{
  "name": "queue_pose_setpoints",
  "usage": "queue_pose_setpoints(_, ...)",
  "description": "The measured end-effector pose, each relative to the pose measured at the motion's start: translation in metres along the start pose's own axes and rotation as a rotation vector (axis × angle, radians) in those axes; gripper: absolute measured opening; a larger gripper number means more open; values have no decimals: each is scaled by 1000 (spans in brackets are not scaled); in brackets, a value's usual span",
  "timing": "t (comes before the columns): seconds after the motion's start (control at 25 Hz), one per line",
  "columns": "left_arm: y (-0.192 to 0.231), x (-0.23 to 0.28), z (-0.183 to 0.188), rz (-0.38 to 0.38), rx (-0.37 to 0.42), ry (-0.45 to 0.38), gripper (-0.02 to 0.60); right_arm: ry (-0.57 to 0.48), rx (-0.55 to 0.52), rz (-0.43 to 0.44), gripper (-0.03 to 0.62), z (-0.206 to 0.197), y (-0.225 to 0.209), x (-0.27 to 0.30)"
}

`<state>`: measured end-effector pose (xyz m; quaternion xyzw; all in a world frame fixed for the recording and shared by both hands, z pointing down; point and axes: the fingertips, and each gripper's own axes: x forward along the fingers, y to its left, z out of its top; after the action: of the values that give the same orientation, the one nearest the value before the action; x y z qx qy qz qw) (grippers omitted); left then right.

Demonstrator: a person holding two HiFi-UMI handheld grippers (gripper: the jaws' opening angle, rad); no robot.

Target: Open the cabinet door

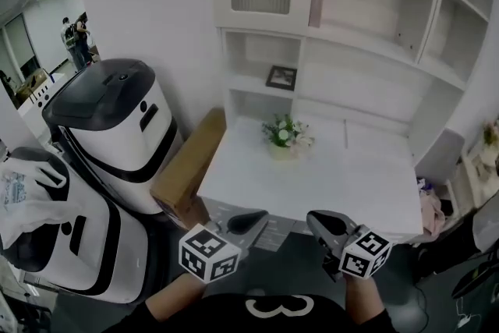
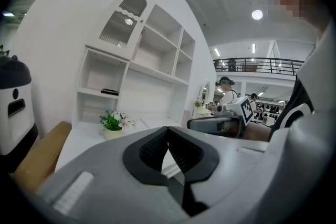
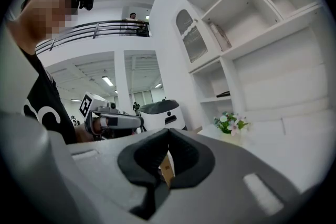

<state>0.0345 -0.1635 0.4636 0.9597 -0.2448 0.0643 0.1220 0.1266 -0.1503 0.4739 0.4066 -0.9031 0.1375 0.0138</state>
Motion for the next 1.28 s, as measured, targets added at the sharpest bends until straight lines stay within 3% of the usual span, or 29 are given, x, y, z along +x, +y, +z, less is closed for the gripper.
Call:
queue_pose_setpoints(0.2, 49, 31, 10, -19, -7, 13, 8, -37, 3, -63, -6, 28, -50, 28)
queue_pose_setpoints(0.48, 76, 62, 42, -46, 2, 0, 8, -14, -71, -42, -6, 56, -72, 55)
queue_pose_setpoints(0.68, 89, 83, 81, -100, 22, -75, 8, -45, -114, -8, -6, 88, -96, 68)
queue_pose_setpoints(0.96, 123, 123, 130, -53, 142, -107, 9, -59, -155, 26, -6, 129, -150, 95)
queue_pose_setpoints(1.28, 150, 148, 238, 23, 348, -231, 9, -85, -261, 77, -6, 195, -189, 102)
